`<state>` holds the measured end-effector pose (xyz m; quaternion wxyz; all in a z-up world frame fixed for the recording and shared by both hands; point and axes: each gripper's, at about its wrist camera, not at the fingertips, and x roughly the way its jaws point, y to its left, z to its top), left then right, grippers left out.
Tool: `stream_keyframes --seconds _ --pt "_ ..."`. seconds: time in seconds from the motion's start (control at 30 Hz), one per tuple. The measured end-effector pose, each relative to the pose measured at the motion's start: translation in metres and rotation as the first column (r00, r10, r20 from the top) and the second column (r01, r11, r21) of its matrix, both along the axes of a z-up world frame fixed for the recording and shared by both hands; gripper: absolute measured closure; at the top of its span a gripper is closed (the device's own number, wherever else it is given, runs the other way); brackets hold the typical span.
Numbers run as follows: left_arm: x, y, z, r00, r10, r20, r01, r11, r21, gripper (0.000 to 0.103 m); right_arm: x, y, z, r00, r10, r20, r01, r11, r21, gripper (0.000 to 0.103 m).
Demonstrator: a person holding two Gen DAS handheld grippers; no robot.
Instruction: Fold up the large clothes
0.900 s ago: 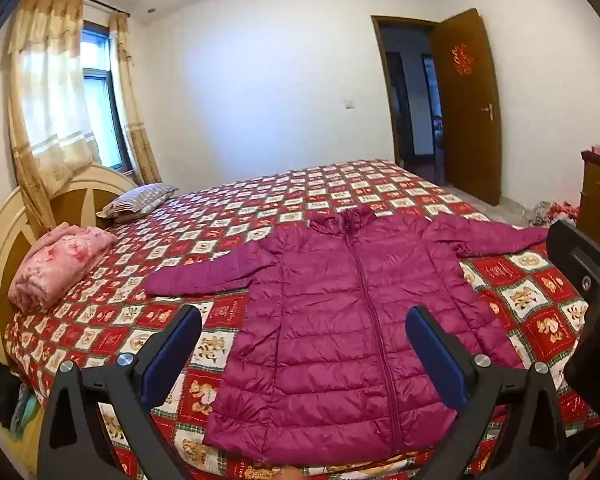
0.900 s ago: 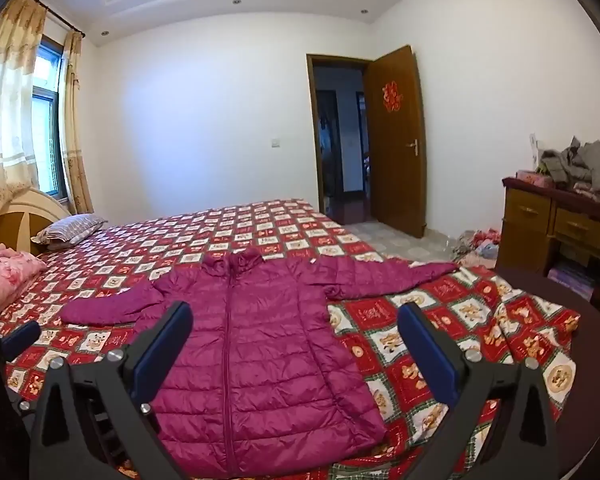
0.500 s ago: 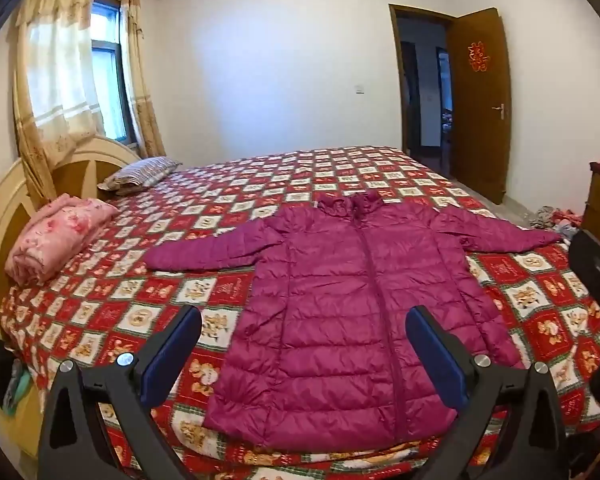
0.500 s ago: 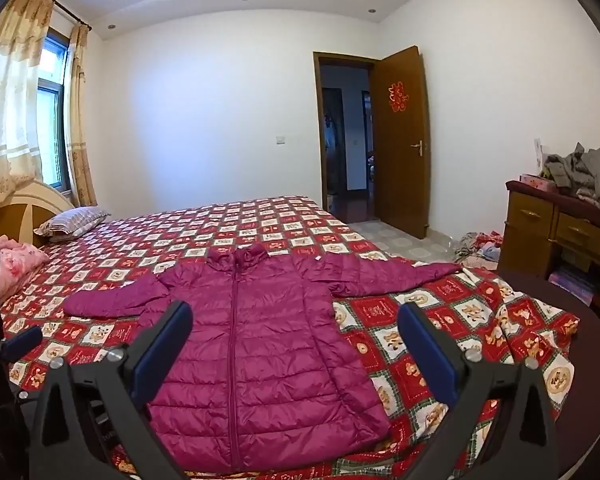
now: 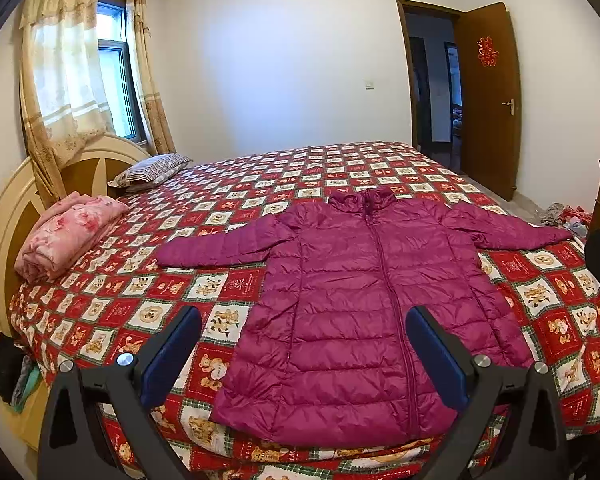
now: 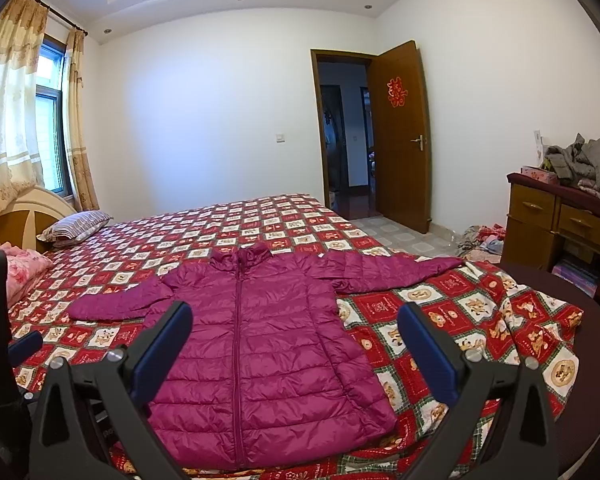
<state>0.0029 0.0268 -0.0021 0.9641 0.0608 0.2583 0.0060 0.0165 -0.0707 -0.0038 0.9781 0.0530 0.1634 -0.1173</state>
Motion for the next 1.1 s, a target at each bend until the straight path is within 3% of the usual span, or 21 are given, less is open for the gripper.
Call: stream_keyframes --seconds 0.73,1.1 --pt "0.003 -0.001 -0.010 0.999 0.026 -0.041 -0.026 1.000 0.013 0.001 0.008 -0.008 -0.011 0.999 0.006 -0.050 -0.003 0.998 0.057 0.000" --pt "-0.003 -0.001 -0.006 0.999 0.024 -0.029 -0.024 1.000 0.012 0.001 0.002 -0.009 -0.005 1.000 -0.002 -0.019 0.003 0.998 0.058 0.000"
